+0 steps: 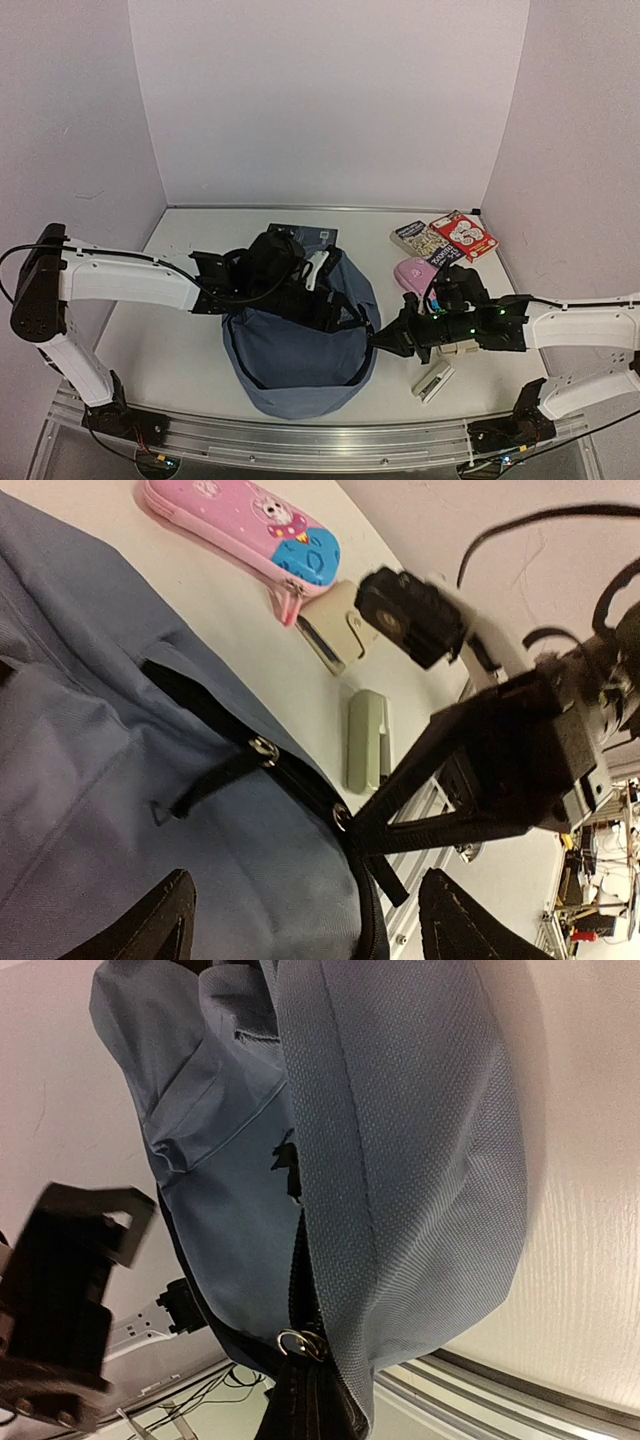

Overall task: Pack the student bag
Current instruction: Unzip the student bag at the center of the board.

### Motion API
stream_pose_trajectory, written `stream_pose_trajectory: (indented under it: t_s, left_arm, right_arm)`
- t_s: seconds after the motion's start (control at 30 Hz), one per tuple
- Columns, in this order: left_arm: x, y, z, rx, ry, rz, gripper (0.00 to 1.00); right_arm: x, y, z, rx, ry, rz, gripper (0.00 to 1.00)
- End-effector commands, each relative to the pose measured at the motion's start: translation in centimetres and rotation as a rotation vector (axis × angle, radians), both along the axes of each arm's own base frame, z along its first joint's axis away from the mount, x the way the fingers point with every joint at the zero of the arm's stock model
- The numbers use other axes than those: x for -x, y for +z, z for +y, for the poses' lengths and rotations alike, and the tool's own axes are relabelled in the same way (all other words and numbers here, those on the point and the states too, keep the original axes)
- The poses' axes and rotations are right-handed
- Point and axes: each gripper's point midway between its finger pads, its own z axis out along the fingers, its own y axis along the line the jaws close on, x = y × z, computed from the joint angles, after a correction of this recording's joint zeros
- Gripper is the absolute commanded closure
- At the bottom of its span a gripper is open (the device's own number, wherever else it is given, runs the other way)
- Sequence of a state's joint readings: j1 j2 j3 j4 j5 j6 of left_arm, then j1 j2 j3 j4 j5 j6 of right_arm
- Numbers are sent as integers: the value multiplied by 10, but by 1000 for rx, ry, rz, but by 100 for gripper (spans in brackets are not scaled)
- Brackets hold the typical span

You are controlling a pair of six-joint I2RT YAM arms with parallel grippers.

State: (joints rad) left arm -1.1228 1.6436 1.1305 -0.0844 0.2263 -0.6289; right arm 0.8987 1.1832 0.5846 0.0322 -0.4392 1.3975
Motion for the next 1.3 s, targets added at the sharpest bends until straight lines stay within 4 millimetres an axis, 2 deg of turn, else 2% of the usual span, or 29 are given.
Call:
stream_pose_trajectory:
  t_s: [0.0, 0.23, 0.47, 0.7, 0.77, 0.83, 0.93, 1.0, 1.07, 1.2, 1.27]
  left_arm:
    - [16, 4, -22, 54, -21, 11, 21]
    - [32, -3, -39, 67, -82, 37, 22]
    - [36, 1, -54, 103, -128, 51, 44]
    - [38, 11, -60, 132, -149, 43, 44]
    - [38, 11, -61, 133, -155, 46, 46]
    - [39, 11, -63, 138, -162, 53, 55]
    - [41, 8, -64, 133, -167, 63, 74]
    - [41, 8, -63, 134, -166, 67, 81]
    - [42, 7, -63, 134, -167, 73, 83]
    - [43, 4, -62, 128, -168, 85, 99]
    - [40, 1, -57, 115, -139, 85, 100]
  right_arm:
    - [-12, 36, 7, -118, -68, -47, 100]
    - [-13, 40, 0, -131, -107, -46, 100]
    - [-12, 39, -2, -128, -115, -48, 100]
    - [-13, 34, -3, -108, -115, -49, 100]
    - [-13, 33, -3, -103, -114, -49, 100]
    - [-14, 32, -3, -100, -113, -48, 100]
    - [-14, 33, -2, -99, -114, -50, 100]
    - [-14, 33, -3, -98, -115, -53, 100]
    - [-15, 33, -3, -96, -118, -52, 100]
    - [-16, 33, -4, -89, -121, -64, 100]
    - [-20, 34, -6, -65, -126, -91, 95]
